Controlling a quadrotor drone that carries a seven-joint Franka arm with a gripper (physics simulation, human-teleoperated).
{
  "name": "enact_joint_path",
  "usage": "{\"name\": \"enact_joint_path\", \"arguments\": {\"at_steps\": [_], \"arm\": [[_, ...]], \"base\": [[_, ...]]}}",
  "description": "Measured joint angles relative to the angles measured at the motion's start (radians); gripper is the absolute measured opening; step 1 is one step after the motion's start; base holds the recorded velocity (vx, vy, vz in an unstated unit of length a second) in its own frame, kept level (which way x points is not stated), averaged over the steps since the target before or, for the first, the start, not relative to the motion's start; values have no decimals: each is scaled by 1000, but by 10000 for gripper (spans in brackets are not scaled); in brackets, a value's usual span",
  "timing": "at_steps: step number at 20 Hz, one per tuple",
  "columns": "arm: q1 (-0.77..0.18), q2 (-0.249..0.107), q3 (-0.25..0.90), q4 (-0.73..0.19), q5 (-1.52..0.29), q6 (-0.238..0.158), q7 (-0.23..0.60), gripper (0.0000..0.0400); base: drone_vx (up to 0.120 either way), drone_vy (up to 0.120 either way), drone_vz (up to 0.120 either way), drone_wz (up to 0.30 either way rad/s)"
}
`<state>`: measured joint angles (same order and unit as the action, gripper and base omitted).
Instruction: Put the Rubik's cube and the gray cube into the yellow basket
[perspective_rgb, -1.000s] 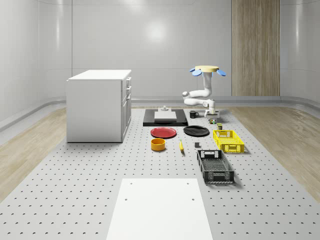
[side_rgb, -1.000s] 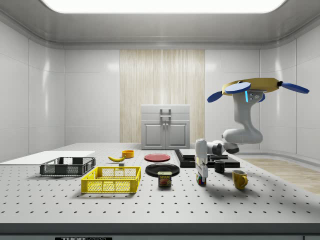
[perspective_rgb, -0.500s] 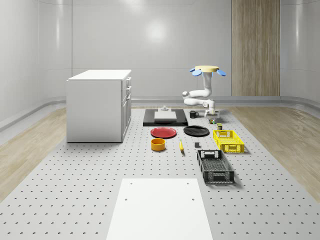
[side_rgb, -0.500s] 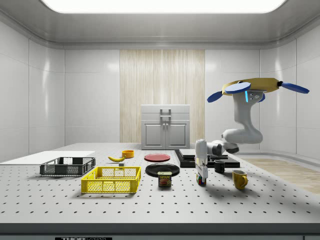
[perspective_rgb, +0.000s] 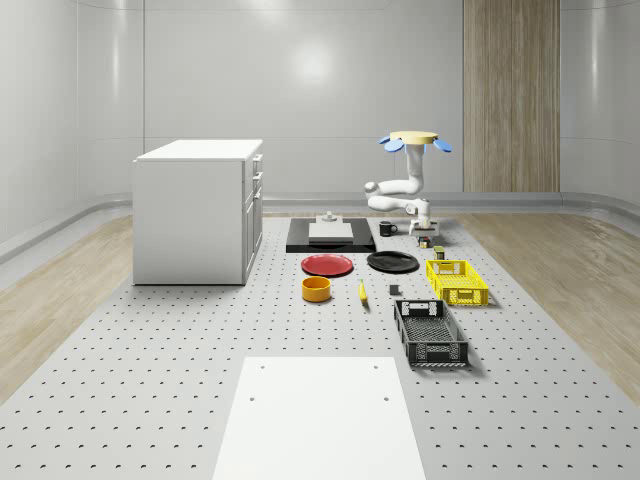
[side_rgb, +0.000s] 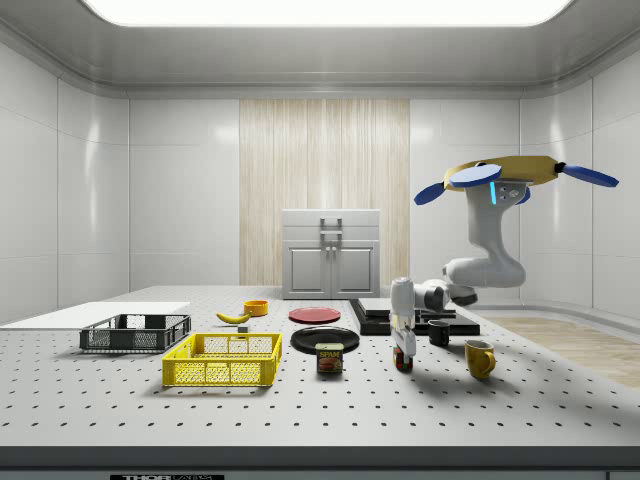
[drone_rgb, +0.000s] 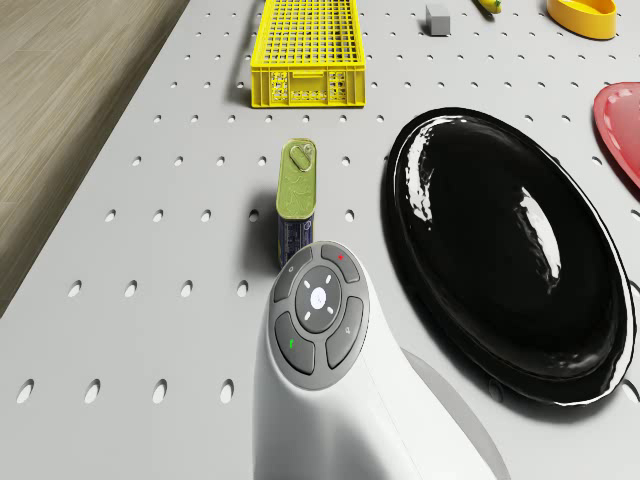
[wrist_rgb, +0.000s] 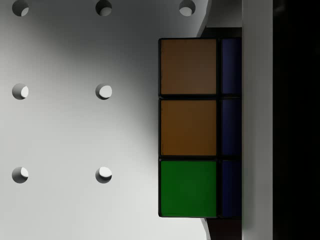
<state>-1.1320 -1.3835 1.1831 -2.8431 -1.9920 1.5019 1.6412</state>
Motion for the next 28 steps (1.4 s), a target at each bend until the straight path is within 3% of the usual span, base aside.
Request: {"name": "enact_joint_path", "arguments": {"at_steps": [8,15,18,24,28], "arm": [[-3,-1,112,-26,109,-37,16,325],[-10,-13,162,-32,160,-40,25,325],[-12,-20,170,-33,170,-35,28,325],[-16,-35,178,-33,182,-23,31,325],[-19,-45,181,-32,187,-14,33,325]], "base": [[0,0,80,0],[0,0,120,0],[120,0,120,0],[120,0,7,0],[120,120,0,0]]}}
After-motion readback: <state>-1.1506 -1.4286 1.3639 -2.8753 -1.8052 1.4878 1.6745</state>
